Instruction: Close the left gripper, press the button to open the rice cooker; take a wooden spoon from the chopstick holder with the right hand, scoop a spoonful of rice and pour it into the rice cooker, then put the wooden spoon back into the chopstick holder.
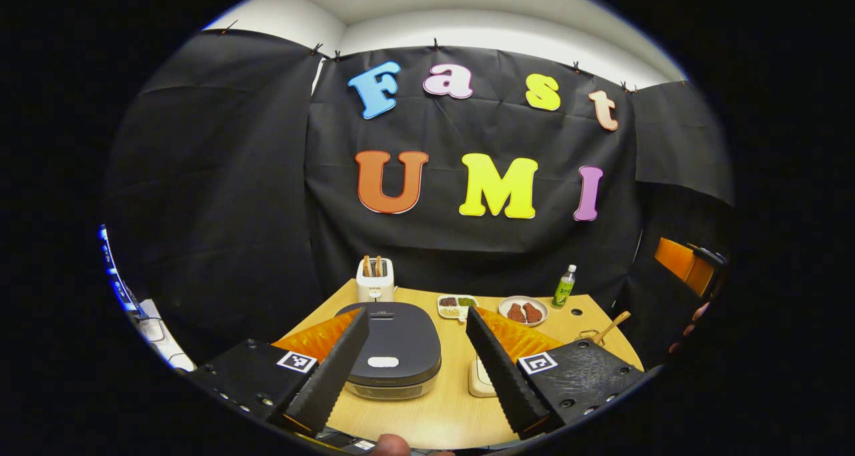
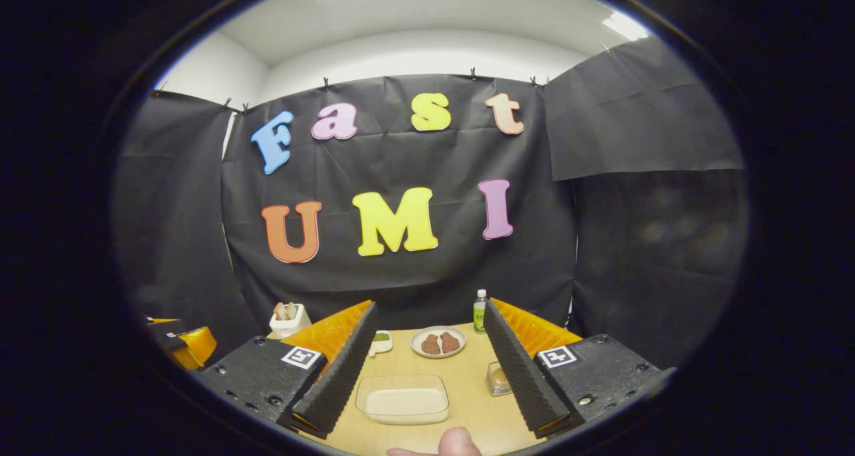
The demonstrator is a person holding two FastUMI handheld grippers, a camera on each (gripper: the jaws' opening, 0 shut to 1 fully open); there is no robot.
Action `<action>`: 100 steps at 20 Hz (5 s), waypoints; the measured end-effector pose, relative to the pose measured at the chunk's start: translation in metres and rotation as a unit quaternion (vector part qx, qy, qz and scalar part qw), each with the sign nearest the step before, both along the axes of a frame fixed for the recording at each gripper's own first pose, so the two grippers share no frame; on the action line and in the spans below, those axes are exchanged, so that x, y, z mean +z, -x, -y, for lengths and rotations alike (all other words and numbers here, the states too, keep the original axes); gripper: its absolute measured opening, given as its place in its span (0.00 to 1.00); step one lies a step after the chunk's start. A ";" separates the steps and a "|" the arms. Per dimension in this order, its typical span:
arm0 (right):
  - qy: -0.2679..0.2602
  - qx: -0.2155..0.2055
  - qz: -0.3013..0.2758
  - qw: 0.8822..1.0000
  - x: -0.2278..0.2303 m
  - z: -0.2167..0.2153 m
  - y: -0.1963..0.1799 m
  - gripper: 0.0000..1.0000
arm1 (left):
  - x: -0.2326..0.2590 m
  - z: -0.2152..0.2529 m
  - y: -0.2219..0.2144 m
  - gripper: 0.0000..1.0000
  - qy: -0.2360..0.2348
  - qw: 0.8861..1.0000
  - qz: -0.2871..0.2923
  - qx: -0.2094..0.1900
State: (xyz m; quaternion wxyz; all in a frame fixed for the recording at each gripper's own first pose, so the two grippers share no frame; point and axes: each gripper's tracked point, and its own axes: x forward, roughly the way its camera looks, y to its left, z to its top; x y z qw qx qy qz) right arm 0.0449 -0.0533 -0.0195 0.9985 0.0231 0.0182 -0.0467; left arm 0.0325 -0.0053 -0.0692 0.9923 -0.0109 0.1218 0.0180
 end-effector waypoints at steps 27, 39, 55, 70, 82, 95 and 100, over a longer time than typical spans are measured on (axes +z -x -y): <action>-0.033 -0.031 -0.068 0.997 -0.058 0.079 -0.086 1.00 | -0.180 -0.046 -0.081 0.00 0.094 0.941 -0.324 0.024; -0.037 -0.015 -0.085 0.996 -0.073 0.063 -0.086 1.00 | -0.204 -0.049 -0.074 0.00 0.126 0.916 -0.380 0.006; -0.012 -0.033 -0.047 0.998 -0.036 0.077 -0.041 1.00 | -0.068 -0.056 -0.116 0.01 0.056 0.983 -0.173 0.016; 0.026 -0.025 -0.019 0.999 -0.007 0.067 0.010 0.99 | 0.021 -0.050 -0.066 0.95 0.045 0.999 -0.001 -0.016; 0.034 -0.005 -0.080 0.996 -0.050 0.062 0.057 0.99 | 0.041 -0.047 0.026 0.94 -0.004 0.997 0.069 -0.037; 0.011 0.002 -0.200 0.980 -0.176 0.170 -0.055 1.00 | 0.051 0.022 0.014 0.94 0.011 0.998 0.065 -0.003; -0.032 -0.001 -0.239 0.970 -0.237 0.217 -0.124 0.99 | 0.048 0.057 -0.022 0.94 0.013 0.998 0.056 0.020</action>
